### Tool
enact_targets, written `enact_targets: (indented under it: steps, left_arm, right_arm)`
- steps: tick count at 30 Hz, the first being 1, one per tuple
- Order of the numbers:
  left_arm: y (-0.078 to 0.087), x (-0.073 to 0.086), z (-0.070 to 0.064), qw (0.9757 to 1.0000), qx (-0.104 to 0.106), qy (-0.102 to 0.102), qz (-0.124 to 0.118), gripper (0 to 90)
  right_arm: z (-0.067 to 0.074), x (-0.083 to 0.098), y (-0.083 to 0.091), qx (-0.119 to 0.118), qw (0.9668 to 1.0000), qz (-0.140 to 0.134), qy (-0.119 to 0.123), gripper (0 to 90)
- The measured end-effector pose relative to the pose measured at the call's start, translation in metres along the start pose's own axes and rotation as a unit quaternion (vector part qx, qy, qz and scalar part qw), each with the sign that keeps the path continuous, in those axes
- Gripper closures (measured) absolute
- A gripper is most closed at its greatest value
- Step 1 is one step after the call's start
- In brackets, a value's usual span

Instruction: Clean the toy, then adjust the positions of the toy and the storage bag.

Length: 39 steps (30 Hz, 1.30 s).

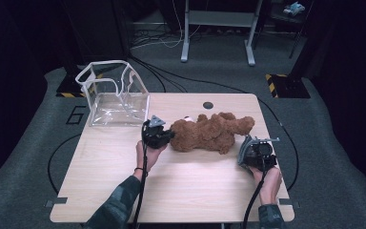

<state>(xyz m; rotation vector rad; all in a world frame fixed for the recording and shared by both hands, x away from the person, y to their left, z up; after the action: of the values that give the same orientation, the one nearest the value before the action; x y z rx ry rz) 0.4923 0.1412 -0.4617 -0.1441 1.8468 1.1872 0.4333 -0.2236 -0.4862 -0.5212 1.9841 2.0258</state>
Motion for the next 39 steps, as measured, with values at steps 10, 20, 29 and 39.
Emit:
enact_targets:
  steps: [10,20,29,39]
  left_arm:
    - [0.003,-0.002,-0.001,1.0,-0.007,0.005,0.0,43.5]
    - [-0.007,-0.006,-0.013,0.9995,-0.015,-0.021,0.017,30.2]
    - [-0.009,-0.006,-0.013,0.9985,-0.023,-0.041,0.029,57.7]
    - [-0.011,-0.004,-0.01,0.9969,-0.046,-0.058,0.028,78.0]
  right_arm:
    - [0.042,-0.003,0.027,-0.066,0.9932,-0.057,0.077,13.6]
    - [0.057,-0.01,0.013,-0.096,0.9886,-0.045,0.106,10.6]
    - [0.051,-0.017,0.013,-0.108,0.9874,-0.054,0.102,9.1]
    - [0.051,-0.025,0.017,-0.105,0.987,-0.056,0.108,9.5]
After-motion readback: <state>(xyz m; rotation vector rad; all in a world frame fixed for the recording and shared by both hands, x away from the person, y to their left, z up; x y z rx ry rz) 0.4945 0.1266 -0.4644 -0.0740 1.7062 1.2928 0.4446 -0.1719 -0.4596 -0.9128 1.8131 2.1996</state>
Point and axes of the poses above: each handheld gripper's, and its own axes: y roughly backward along the jaws, x roughly out of its underside, z roughly to its left, the point moved 2 cm from there along -y, roughly forward along the jaws, and after that the axes turned 10 degrees about z, right-handed, at the moved point
